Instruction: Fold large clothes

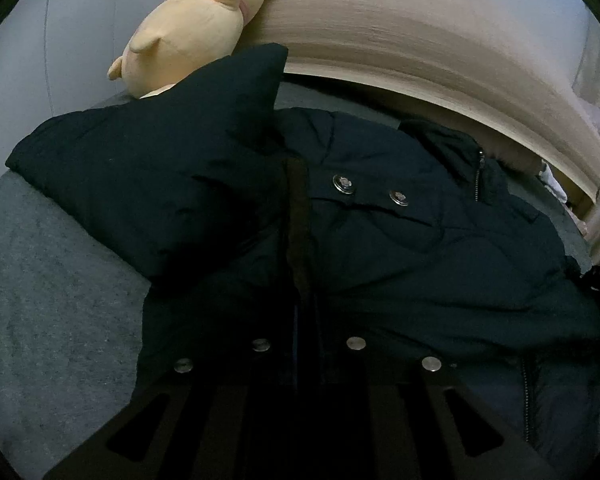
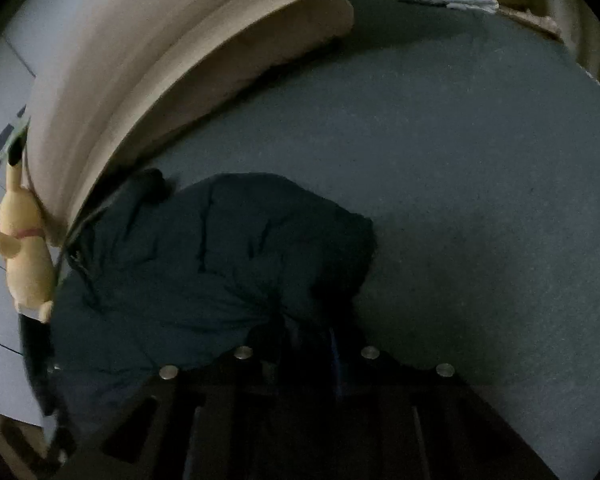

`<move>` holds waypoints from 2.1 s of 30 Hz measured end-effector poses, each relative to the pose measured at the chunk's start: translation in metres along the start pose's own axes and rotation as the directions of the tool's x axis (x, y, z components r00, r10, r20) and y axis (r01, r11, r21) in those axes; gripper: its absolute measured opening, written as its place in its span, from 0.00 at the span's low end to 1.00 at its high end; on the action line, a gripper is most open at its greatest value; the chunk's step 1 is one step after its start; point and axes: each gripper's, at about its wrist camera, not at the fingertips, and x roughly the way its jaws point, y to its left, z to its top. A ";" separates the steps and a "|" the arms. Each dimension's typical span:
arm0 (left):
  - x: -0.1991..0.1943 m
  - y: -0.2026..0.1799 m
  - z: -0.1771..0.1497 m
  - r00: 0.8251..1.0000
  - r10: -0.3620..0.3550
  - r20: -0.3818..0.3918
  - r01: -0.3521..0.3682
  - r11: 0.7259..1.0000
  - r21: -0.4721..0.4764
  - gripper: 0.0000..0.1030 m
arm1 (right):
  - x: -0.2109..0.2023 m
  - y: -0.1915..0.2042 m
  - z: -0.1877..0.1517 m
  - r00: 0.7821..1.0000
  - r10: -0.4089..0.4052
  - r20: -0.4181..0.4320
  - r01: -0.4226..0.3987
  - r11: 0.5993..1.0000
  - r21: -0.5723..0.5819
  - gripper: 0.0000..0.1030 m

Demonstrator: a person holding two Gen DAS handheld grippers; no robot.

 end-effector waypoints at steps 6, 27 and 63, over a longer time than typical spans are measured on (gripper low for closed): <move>-0.002 0.000 -0.001 1.000 0.006 0.000 -0.006 1.000 0.005 0.10 | -0.054 -0.025 -0.013 0.991 0.077 0.106 -0.093 0.983 0.157 0.84; 0.000 -0.004 0.000 1.000 0.028 0.000 -0.028 0.999 0.027 0.11 | -0.074 0.017 -0.083 0.986 -0.153 0.073 0.159 0.983 -0.091 0.75; -0.092 0.255 0.093 0.988 -0.117 0.099 0.150 0.874 -0.462 0.79 | -0.104 -0.052 -0.154 0.891 -0.376 0.254 0.348 0.925 0.151 0.93</move>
